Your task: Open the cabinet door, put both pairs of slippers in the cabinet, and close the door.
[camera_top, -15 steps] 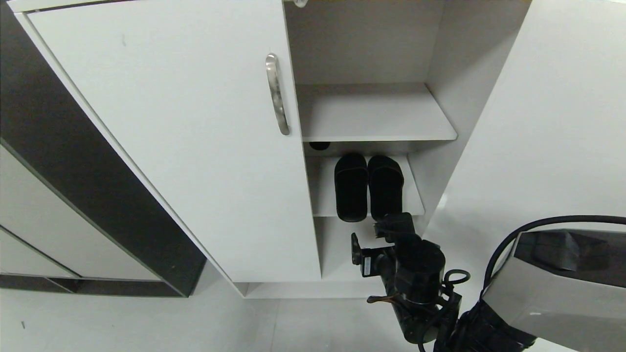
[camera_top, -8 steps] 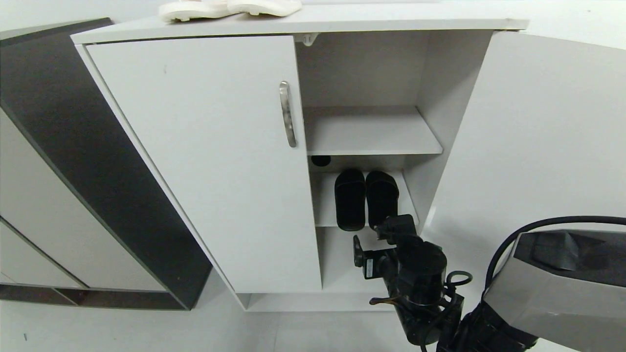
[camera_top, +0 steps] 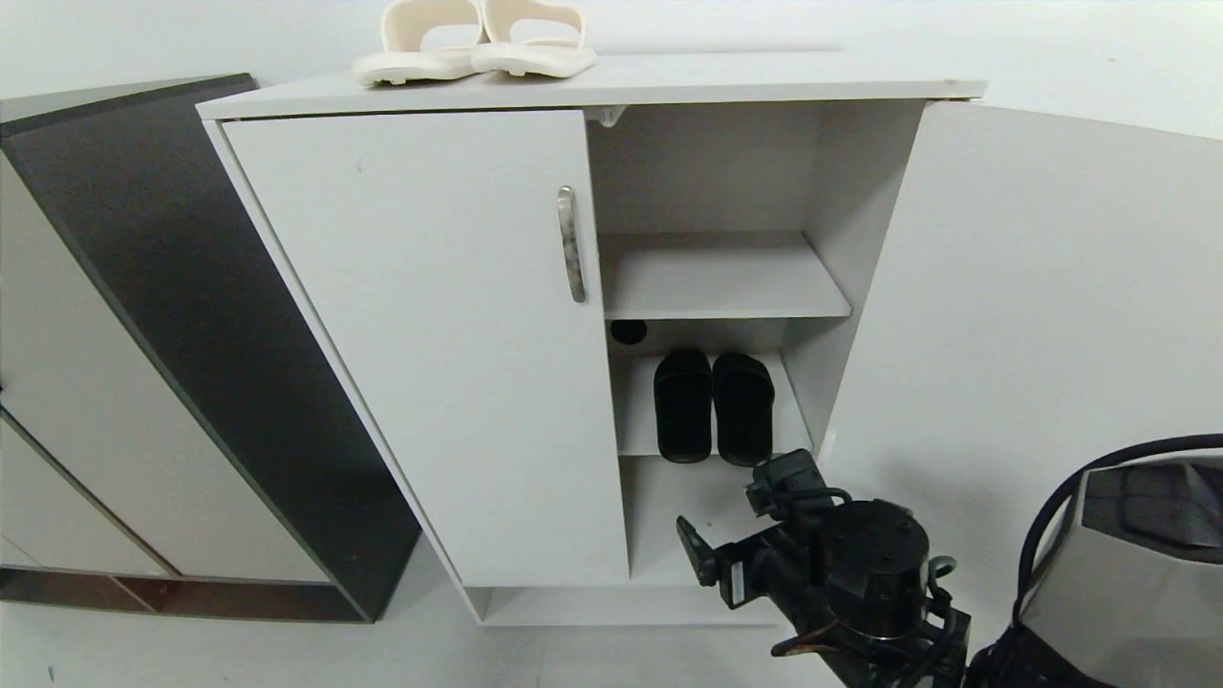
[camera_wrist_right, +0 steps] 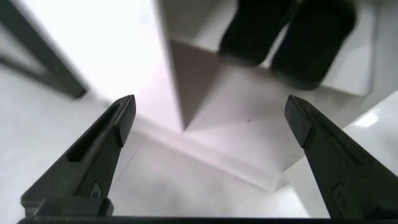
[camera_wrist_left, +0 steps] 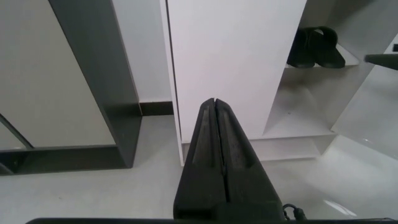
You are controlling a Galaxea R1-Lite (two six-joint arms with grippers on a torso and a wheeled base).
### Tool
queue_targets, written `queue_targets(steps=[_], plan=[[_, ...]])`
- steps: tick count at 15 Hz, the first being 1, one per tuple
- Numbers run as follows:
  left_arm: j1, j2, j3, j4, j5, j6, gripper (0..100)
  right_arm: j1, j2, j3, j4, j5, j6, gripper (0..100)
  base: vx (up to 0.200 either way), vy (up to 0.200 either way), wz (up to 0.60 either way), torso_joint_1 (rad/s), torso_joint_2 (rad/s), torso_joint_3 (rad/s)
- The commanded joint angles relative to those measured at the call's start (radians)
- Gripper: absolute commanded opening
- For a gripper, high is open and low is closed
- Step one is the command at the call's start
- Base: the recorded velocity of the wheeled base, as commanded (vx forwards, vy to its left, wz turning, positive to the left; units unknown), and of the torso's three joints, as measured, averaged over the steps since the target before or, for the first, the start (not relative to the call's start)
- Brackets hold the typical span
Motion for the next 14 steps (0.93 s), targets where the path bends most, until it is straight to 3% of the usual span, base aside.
queue_targets(steps=[1,14], plan=[[0.000,0.000,0.000,0.000,-0.001,0.001,0,0.011,-0.047,0.055,0.001,0.032,0.001,100,0.000,0.000,0.00,0.000,0.00,0.000],[0.000,0.002,0.000,0.000,-0.001,0.001,0,0.005,-0.044,0.144,-0.034,0.102,-0.011,100,0.000,0.000,0.00,0.000,0.00,0.000]])
